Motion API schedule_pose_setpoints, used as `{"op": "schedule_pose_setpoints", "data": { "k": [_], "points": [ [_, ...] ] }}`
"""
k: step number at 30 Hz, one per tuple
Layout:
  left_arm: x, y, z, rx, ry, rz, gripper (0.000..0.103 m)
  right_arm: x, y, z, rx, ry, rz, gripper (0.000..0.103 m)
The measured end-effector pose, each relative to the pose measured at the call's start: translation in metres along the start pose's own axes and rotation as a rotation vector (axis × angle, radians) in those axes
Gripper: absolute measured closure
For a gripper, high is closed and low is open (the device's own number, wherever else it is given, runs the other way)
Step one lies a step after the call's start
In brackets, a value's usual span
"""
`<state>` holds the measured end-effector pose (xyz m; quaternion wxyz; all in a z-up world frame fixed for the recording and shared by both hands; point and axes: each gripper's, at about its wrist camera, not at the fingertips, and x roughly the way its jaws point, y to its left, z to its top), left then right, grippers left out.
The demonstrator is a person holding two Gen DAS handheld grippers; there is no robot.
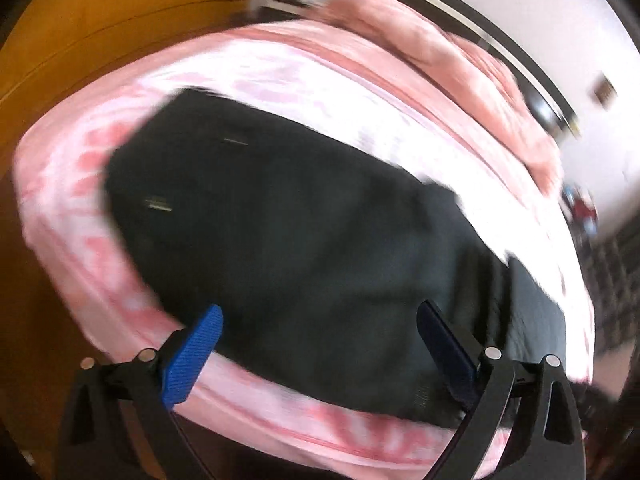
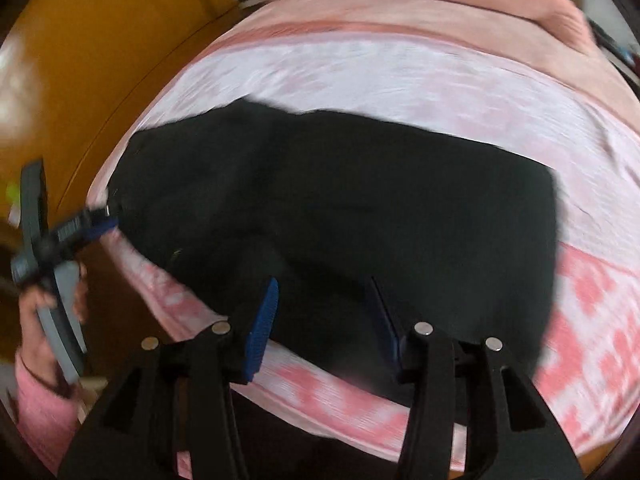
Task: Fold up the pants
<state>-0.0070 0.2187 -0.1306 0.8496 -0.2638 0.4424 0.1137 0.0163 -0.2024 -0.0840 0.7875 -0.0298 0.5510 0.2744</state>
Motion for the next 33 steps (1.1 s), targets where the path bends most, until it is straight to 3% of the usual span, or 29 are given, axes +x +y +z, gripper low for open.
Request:
{"op": "schedule_pose_setpoints", "data": {
  "k": [4,11,15,18,24,26,29,33],
  "points": [
    [-0.006,0.062,0.031,-0.169,-0.034,-0.01,0.007,0.031,0.026,0.014,-0.053,0.029,0.022,0.058],
    [0.011,0.154,0.057,-0.421,-0.041,-0.092,0.013,0.06,0.011,0.017,-0.014,0.076,0.008,0.058],
    [0.036,0.171,0.059,-0.501,-0.008,-0.218,0.017,0.064,-0.002,0.014,0.008,0.085,0.027,0.058],
    [0.051,0.178,0.058,-0.538,0.003,-0.254,0.017,0.067,-0.002,0.012,0.003,0.086,0.018,0.057],
    [0.058,0.173,0.062,-0.541,-0.023,-0.332,0.02,0.064,-0.005,0.008,-0.018,0.087,0.005,0.055],
    [0.064,0.174,0.062,-0.54,-0.025,-0.396,0.02,0.067,-0.004,0.009,-0.013,0.088,0.008,0.054],
    [0.075,0.178,0.065,-0.552,-0.007,-0.402,0.02,0.069,-0.003,0.007,-0.016,0.085,0.004,0.054],
    [0.081,0.168,0.076,-0.545,0.009,-0.343,0.017,0.072,0.001,0.006,-0.022,0.086,-0.005,0.053]
  ]
}}
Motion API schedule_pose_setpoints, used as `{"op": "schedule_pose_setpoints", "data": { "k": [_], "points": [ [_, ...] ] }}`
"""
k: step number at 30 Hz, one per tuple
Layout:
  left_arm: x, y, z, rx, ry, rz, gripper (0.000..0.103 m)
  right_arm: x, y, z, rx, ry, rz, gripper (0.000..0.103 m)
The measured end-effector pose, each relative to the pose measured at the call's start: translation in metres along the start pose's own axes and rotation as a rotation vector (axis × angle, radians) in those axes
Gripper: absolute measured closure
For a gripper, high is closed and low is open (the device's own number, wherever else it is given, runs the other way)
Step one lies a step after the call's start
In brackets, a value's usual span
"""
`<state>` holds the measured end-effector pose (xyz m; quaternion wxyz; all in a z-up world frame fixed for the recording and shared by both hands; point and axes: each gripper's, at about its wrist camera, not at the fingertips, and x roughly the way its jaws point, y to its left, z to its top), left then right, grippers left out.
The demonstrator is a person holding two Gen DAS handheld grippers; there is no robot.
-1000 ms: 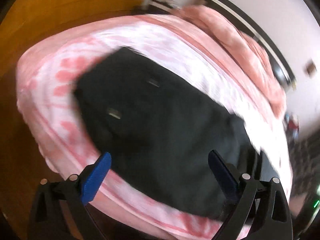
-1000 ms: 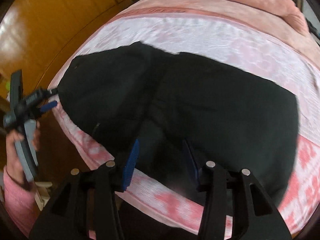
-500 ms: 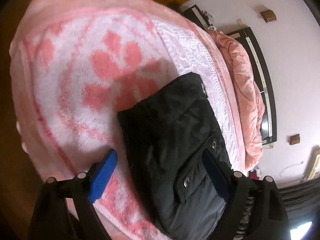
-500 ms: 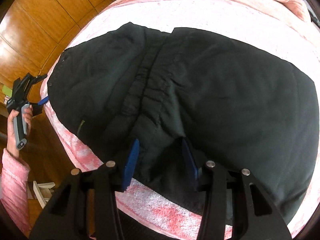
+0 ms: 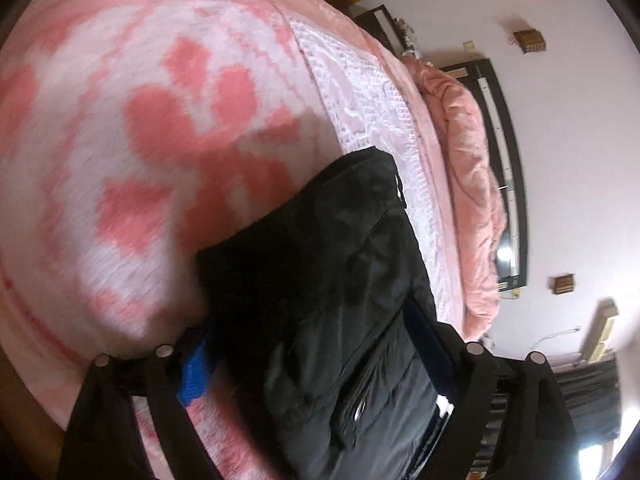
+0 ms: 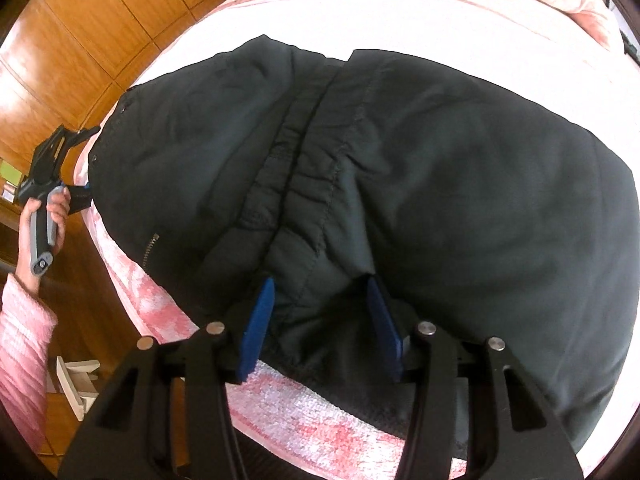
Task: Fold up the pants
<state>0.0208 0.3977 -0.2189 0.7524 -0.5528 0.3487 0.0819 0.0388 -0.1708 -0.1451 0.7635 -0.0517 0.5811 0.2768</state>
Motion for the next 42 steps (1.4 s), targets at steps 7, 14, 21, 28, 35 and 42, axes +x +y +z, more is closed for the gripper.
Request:
{"op": "schedule_pose_setpoints", "data": {
  "k": [7,14,21,28,35,42],
  "points": [
    [-0.003,-0.006,-0.01,-0.05,-0.035,0.0,0.063,0.0,-0.001,-0.002,0.012,-0.006,0.019,0.052],
    [-0.013,-0.024,-0.019,0.003,-0.099,-0.029,0.072,0.001,-0.002,-0.003,0.007,-0.014,0.026,0.052],
    [-0.038,-0.073,-0.035,0.15,-0.169,-0.143,0.073,-0.006,-0.006,-0.004,0.028,-0.037,0.063,0.052],
    [-0.058,-0.145,-0.075,0.375,-0.177,-0.224,0.073,-0.048,-0.024,-0.009,0.066,-0.134,0.097,0.053],
    [-0.058,-0.201,-0.119,0.562,-0.161,-0.207,0.073,-0.074,-0.06,-0.022,0.144,-0.184,0.064,0.052],
    [-0.054,-0.224,-0.162,0.675,-0.122,-0.201,0.073,-0.088,-0.09,-0.04,0.211,-0.208,0.023,0.052]
  ]
}}
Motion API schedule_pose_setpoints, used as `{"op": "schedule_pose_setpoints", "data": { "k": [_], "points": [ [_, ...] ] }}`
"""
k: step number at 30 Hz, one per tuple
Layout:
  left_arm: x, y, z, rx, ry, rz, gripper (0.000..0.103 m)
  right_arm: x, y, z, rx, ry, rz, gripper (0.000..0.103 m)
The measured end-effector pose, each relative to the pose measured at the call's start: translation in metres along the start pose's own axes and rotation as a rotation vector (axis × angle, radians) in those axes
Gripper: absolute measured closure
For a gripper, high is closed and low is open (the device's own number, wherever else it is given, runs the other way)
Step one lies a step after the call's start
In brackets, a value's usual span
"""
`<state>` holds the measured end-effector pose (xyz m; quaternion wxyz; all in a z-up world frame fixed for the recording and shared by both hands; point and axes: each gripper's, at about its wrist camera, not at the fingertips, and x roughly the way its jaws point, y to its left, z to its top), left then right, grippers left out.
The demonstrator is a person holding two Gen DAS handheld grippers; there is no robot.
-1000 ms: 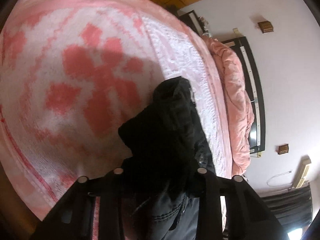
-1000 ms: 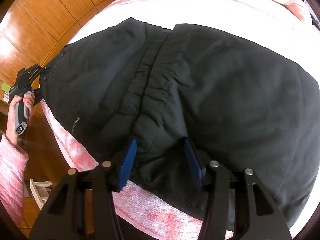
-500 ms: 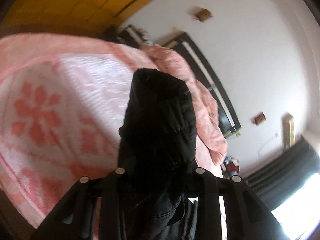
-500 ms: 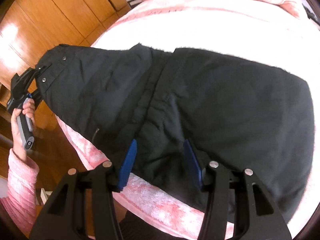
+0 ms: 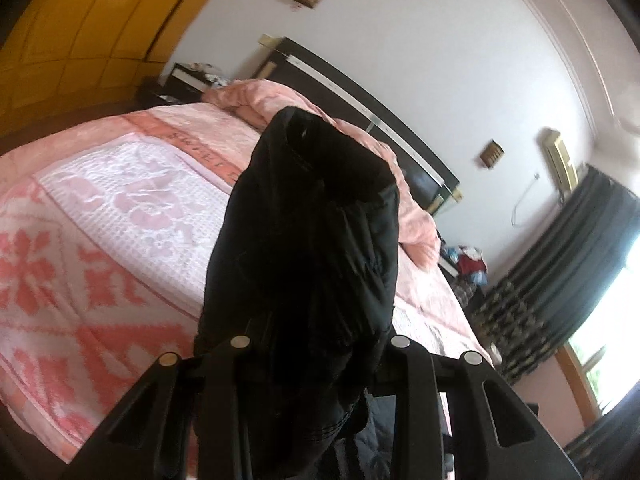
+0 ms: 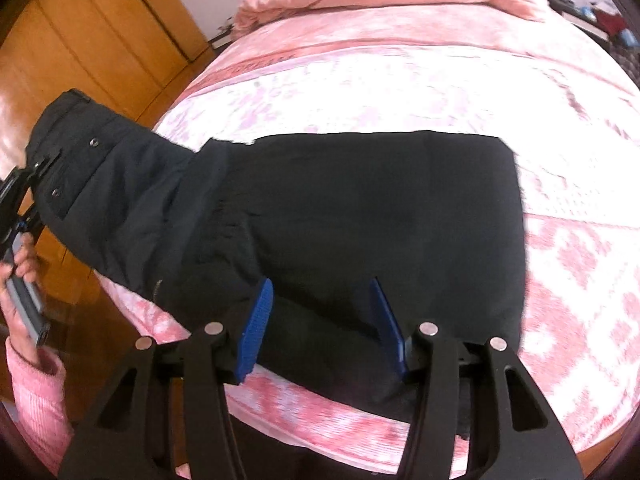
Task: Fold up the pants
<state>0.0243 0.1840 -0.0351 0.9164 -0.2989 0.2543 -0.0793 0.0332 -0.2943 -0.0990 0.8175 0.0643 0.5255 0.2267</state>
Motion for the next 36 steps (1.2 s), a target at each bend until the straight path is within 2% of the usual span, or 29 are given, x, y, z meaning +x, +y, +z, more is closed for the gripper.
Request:
{"op": "schedule_pose_setpoints", "data": {
  "k": [10,16,36],
  "points": [
    [0.023,-0.057,-0.034,0.134,0.088,-0.02,0.073,-0.011,-0.034,-0.01,0.073,-0.007,-0.034,0.049],
    [0.039,-0.079,-0.054,0.174,0.147,-0.03,0.073,-0.014,-0.043,-0.017,0.094,-0.012,-0.028,0.049],
    [0.1,-0.122,-0.127,0.344,0.348,0.025,0.07,-0.013,-0.063,-0.028,0.134,-0.009,-0.021,0.048]
  ]
}}
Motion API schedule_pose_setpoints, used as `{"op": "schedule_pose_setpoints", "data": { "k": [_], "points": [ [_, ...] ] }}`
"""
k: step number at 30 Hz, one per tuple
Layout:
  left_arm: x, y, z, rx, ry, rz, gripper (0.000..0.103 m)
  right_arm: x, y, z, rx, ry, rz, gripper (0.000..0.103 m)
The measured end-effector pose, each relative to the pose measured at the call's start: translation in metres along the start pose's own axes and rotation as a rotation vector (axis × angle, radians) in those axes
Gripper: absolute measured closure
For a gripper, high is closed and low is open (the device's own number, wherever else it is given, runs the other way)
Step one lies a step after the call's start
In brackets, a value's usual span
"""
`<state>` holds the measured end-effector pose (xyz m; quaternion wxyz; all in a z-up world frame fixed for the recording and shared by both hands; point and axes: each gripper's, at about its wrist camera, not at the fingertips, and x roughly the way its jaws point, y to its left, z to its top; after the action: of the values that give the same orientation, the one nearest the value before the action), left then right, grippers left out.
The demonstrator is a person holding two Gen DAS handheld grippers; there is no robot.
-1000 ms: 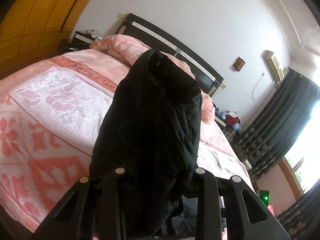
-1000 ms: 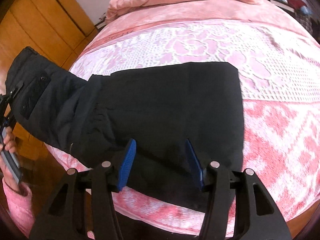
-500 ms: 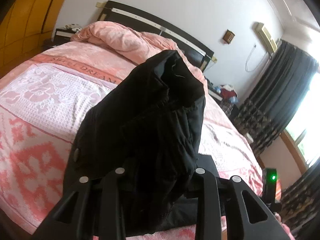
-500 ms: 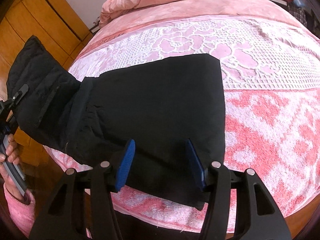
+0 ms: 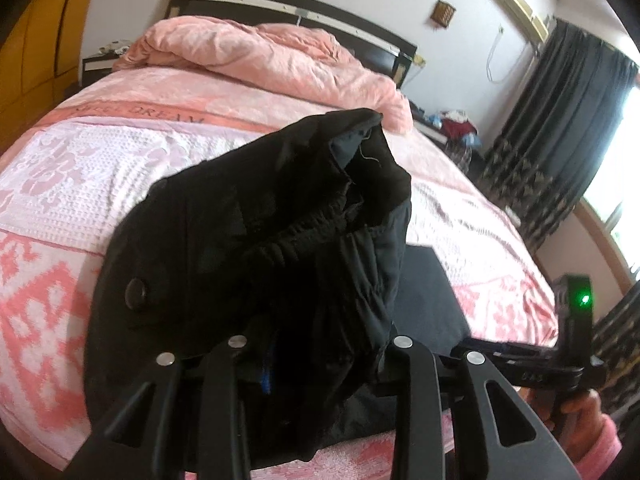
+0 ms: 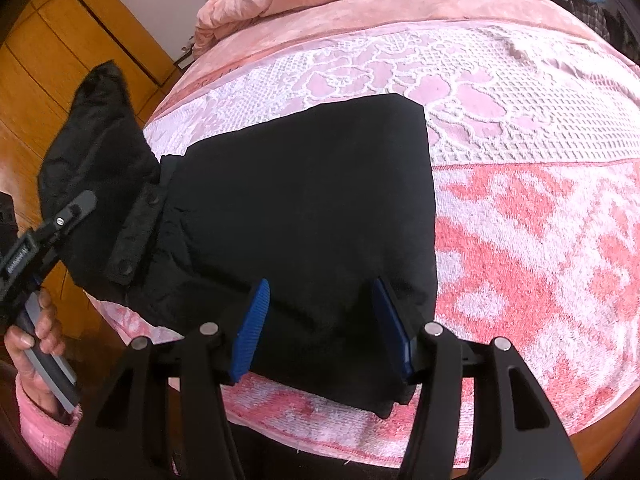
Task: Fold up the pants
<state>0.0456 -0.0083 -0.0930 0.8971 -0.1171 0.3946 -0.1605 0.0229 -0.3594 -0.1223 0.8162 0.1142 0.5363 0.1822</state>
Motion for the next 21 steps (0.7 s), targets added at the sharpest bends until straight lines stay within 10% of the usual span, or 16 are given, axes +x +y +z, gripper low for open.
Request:
{"op": "schedule_pose_setpoints", "data": {
  "k": [12,16,21],
  "points": [
    [0.034,-0.015,-0.029,-0.007,0.153,-0.061,0.038,0.008,0.0,-0.004,0.009,0.009,-0.004,0.045],
    [0.012,-0.018,-0.027,-0.059,0.182,-0.212,0.036,0.01,0.0,-0.005,0.012,0.015,-0.002,0.044],
    [-0.018,0.006,-0.015,-0.1,0.098,-0.185,0.034,0.012,0.002,-0.006,0.009,0.016,-0.007,0.041]
  ]
}}
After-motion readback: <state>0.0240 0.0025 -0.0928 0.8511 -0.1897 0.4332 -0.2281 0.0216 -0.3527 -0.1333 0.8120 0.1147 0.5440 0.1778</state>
